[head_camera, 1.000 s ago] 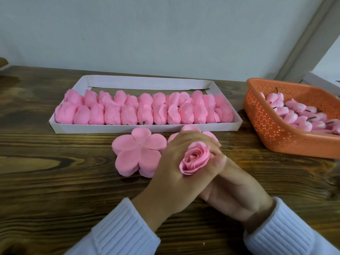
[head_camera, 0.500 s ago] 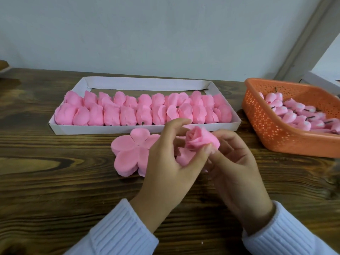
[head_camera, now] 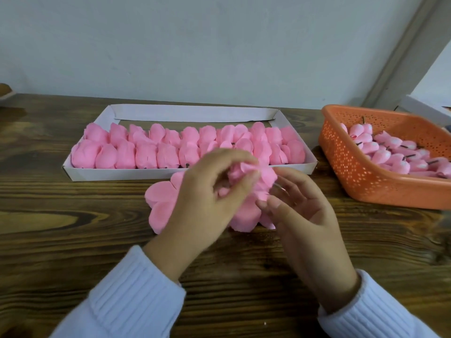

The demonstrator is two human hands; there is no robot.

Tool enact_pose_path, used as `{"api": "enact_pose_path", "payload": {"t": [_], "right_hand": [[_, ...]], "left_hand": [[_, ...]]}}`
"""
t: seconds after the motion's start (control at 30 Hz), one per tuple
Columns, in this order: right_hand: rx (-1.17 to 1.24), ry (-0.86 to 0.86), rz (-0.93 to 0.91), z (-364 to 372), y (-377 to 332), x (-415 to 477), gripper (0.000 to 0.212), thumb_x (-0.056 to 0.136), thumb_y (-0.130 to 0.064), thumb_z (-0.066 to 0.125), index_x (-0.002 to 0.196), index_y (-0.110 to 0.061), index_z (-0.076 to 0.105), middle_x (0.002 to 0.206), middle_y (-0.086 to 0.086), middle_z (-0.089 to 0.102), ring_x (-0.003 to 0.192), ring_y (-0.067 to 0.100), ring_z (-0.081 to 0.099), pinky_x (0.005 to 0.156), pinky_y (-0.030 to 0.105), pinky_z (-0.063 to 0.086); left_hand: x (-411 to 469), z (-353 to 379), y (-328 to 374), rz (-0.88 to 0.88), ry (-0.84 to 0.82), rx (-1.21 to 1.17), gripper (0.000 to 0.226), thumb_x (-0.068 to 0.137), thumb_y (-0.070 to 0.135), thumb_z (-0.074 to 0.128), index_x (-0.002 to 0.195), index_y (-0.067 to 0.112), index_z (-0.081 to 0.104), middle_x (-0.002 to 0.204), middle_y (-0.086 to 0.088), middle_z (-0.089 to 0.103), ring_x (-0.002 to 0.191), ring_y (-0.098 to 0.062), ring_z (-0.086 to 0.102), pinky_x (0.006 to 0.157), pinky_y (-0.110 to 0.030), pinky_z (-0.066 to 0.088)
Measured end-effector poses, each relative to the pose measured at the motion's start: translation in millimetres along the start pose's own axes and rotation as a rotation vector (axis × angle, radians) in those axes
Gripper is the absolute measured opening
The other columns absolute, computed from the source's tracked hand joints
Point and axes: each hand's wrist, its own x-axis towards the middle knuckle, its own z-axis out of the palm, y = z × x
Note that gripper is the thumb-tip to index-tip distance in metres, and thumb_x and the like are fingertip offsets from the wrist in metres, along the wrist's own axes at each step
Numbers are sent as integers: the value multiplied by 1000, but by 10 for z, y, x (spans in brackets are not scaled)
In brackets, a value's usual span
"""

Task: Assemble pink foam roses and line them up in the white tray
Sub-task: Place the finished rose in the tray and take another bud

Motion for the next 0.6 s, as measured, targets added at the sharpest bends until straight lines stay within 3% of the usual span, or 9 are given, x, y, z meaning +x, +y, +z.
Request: {"api": "enact_pose_path", "payload": {"t": [0.1,0.2,0.3,0.33,0.4,0.47,0.53,0.6], "right_hand": [[64,50,105,-6,-22,-3,32,67,-11,73,92,-32,75,103,-1,72,107,16,65,83,30,53],[48,62,181,-4,-28,-15,28,69,-9,67,88,-28,75,99,2,72,101,18,65,82,34,50],[47,71,192,12,-38,-21,24,69,-8,66,85,-22,74,97,2,72,96,17,66,84,36,48],[47,74,191,14,-40,-20,23,69,-7,66,84,-22,74,96,1,72,96,17,66,85,36,48],[47,74,196,21,-45,-16,23,69,-7,65,81,-23,75,94,2,71,94,18,65,85,37,47],[49,66,203,28,-37,-13,22,69,-6,64,79,-22,74,92,4,70,92,18,64,86,37,48],[53,47,207,38,-27,-19,20,71,-5,62,79,-19,74,91,5,70,92,18,64,85,36,49],[49,17,204,46,-25,-15,20,72,-6,62,80,-19,74,91,4,69,90,16,63,81,33,50]], "left_hand": [[332,-201,3,-42,93,17,12,87,19,64,91,30,60,87,-13,65,75,-21,62,68,-30,50],[786,-511,-135,-88,219,7,9,94,13,60,86,16,60,82,-6,66,73,-8,65,68,-24,52],[1170,-936,-395,-213,284,61,30,99,23,52,96,-4,65,94,-25,68,76,-21,58,64,-23,45],[1248,-1090,-494,-238,275,126,33,100,26,50,93,-2,66,92,-22,70,72,-18,57,64,-21,44],[1365,-1492,-756,-270,208,317,33,99,31,49,83,8,68,81,2,75,64,-4,58,65,-16,45],[1504,-1979,-1089,-331,97,562,37,97,37,49,83,9,69,75,16,72,74,-14,64,72,-28,50],[1646,-2374,-1421,-408,-55,769,37,97,38,50,88,8,70,81,-4,73,88,-37,63,83,-47,51],[1727,-2545,-1655,-396,-160,939,24,94,28,60,81,10,68,81,-19,68,82,-40,62,83,-53,50]]}}
